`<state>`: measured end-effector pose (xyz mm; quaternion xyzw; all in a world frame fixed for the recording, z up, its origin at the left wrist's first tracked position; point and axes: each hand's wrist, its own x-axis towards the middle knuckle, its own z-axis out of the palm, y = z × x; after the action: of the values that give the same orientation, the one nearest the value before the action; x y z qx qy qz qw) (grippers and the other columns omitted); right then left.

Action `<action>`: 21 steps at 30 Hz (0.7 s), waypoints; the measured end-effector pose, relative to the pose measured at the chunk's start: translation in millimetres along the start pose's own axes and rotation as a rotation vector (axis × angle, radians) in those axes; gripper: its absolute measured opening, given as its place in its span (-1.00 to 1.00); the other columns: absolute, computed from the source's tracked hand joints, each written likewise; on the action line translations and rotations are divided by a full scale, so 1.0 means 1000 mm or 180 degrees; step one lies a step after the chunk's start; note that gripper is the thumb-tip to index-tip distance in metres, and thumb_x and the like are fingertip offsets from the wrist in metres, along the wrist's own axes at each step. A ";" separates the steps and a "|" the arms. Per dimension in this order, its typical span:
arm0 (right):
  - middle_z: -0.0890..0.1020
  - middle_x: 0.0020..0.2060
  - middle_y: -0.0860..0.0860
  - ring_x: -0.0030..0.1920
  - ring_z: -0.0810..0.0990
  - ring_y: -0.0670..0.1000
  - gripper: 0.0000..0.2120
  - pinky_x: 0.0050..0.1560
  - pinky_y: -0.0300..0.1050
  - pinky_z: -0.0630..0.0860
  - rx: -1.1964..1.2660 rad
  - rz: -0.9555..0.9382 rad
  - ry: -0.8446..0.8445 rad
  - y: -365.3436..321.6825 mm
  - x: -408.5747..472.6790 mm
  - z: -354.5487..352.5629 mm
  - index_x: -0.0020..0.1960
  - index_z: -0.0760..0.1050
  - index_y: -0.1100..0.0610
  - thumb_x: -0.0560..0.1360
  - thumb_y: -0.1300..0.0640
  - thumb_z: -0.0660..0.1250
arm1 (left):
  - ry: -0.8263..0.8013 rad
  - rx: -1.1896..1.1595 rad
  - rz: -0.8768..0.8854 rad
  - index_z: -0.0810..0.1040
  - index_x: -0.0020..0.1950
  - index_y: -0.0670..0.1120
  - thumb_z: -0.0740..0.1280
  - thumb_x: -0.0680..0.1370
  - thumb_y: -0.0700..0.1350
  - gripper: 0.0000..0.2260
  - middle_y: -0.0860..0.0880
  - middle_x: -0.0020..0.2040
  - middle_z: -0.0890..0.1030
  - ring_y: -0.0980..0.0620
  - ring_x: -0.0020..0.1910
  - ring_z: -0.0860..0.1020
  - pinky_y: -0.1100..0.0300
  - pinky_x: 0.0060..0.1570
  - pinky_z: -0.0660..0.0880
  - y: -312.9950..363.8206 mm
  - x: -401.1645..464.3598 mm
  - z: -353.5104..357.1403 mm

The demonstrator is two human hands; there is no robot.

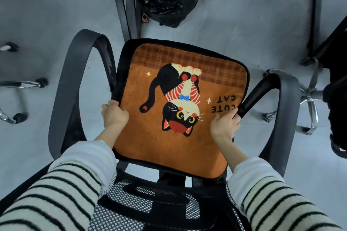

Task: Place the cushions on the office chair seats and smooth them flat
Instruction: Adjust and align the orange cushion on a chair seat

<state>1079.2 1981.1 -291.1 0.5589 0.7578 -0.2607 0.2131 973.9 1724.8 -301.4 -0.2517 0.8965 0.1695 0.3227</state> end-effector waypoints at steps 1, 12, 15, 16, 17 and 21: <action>0.11 0.49 0.21 0.45 0.12 0.24 -0.36 0.31 0.20 0.28 -0.0033 0.0000 -0.0011 -0.002 -0.001 0.000 0.53 -0.14 0.23 0.61 0.09 0.13 | -0.0003 -0.0018 -0.0019 0.32 0.31 -0.23 0.17 0.57 -0.19 -0.68 -0.25 0.30 0.30 -0.24 0.25 0.37 -0.08 0.17 0.42 0.000 0.001 0.000; 0.17 0.46 0.24 0.43 0.20 0.24 -0.33 0.30 0.21 0.30 -0.0746 -0.0384 -0.0297 -0.004 0.015 -0.017 0.54 -0.13 0.17 0.59 0.05 0.16 | -0.0001 -0.0145 -0.0180 0.27 0.29 -0.29 0.15 0.56 -0.30 -0.70 -0.31 0.22 0.44 -0.27 0.18 0.46 -0.04 0.07 0.44 -0.003 0.000 -0.001; 0.15 0.47 0.24 0.43 0.19 0.24 -0.32 0.31 0.19 0.30 -0.0740 -0.0455 -0.0355 -0.006 0.019 -0.021 0.54 -0.13 0.18 0.58 0.06 0.19 | 0.0012 -0.0165 -0.0227 0.27 0.30 -0.31 0.14 0.56 -0.30 -0.69 -0.32 0.23 0.44 -0.27 0.18 0.46 -0.01 0.06 0.43 -0.005 -0.003 0.000; 0.15 0.47 0.23 0.44 0.18 0.24 -0.31 0.32 0.19 0.31 -0.0727 -0.0485 -0.0342 -0.006 0.017 -0.021 0.54 -0.12 0.19 0.58 0.07 0.19 | 0.0022 -0.0171 -0.0238 0.27 0.30 -0.31 0.14 0.56 -0.30 -0.69 -0.31 0.23 0.44 -0.27 0.18 0.46 0.00 0.06 0.42 -0.006 -0.004 -0.001; 0.16 0.47 0.22 0.44 0.18 0.23 -0.31 0.32 0.18 0.31 -0.0721 -0.0509 -0.0315 -0.005 0.015 -0.020 0.54 -0.12 0.20 0.57 0.08 0.20 | 0.0033 -0.0180 -0.0250 0.27 0.30 -0.31 0.14 0.56 -0.30 -0.69 -0.31 0.23 0.45 -0.27 0.18 0.46 0.00 0.05 0.42 -0.005 -0.004 -0.002; 0.12 0.48 0.22 0.45 0.15 0.22 -0.31 0.31 0.19 0.31 -0.0760 -0.0504 -0.0223 0.002 0.008 -0.015 0.54 -0.11 0.16 0.56 0.10 0.22 | 0.0063 -0.0183 -0.0274 0.28 0.29 -0.29 0.13 0.56 -0.30 -0.70 -0.30 0.20 0.46 -0.27 0.16 0.47 -0.02 0.07 0.43 -0.008 -0.004 -0.003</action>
<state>1078.2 1996.4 -284.7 0.4586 0.8173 -0.2041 0.2831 979.4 1718.0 -297.6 -0.3009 0.8827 0.1787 0.3135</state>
